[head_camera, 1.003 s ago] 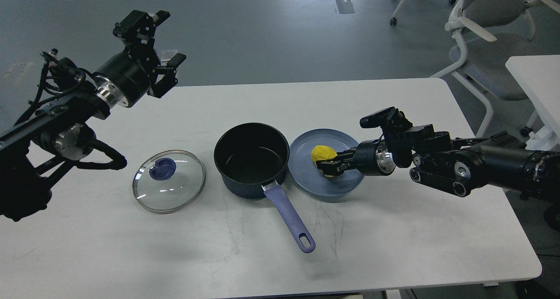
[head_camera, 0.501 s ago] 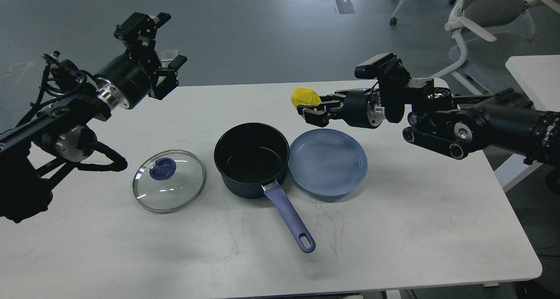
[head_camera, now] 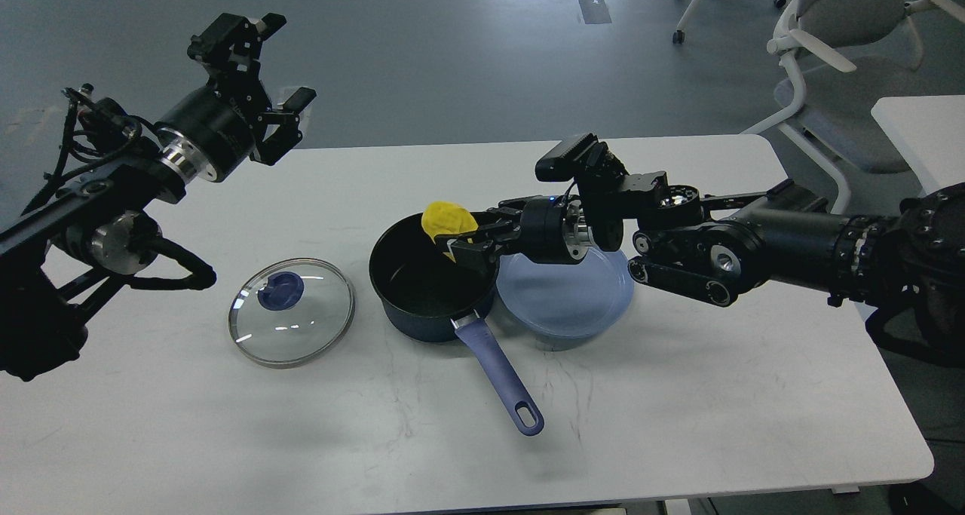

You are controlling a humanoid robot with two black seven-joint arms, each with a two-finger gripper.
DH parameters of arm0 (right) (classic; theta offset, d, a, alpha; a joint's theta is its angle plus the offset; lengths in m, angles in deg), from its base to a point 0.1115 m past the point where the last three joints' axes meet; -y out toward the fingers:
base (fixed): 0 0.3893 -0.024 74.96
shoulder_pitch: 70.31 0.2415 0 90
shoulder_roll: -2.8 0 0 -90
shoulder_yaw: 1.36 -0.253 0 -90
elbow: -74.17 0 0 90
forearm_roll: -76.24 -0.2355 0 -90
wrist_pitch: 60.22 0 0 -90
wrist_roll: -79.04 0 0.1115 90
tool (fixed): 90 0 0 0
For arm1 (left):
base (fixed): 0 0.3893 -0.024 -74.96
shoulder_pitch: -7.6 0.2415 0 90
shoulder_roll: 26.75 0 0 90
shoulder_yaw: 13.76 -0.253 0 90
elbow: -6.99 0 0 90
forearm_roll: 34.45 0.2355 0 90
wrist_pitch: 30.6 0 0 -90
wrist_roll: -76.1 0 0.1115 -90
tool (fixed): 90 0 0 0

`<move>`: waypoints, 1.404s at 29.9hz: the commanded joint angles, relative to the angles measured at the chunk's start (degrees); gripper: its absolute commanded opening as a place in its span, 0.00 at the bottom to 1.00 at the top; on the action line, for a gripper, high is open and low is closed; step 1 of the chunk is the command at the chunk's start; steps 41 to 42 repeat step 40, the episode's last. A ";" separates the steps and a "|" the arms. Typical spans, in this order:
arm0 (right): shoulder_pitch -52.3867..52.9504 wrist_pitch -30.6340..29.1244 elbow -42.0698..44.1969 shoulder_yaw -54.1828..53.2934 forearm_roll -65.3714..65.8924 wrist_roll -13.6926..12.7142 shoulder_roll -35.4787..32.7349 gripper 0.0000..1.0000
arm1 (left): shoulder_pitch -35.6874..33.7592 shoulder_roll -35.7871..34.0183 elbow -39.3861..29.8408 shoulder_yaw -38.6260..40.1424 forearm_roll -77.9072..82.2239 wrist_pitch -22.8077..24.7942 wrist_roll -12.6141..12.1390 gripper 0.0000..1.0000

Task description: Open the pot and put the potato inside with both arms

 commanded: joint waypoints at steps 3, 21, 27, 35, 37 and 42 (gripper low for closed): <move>-0.20 0.21 -0.38 -2.69 -10.06 -0.05 -0.29 1.00 | 0.07 0.01 0.00 0.01 -0.28 0.00 -0.01 0.98; -13.64 -6.46 0.85 -42.94 -55.07 -2.42 -7.50 1.00 | 6.75 1.77 0.00 8.88 -6.25 1.67 -5.10 0.98; -16.64 -7.26 0.49 -47.08 -65.62 -11.12 -7.50 1.00 | 8.15 2.47 0.00 9.85 -6.52 2.11 -5.02 0.98; -15.93 -8.22 -2.49 -46.38 -65.72 -10.77 -7.06 1.00 | 9.47 2.65 0.00 9.94 -6.43 2.46 -4.31 0.98; -15.67 -8.31 -2.76 -46.29 -65.19 -10.77 -6.97 1.00 | 9.56 2.74 0.00 9.85 -6.25 2.81 -3.61 0.98; -15.58 -8.40 -2.58 -46.12 -63.79 -10.86 -6.62 1.00 | 9.56 3.00 0.00 9.85 -5.99 2.99 -3.17 0.98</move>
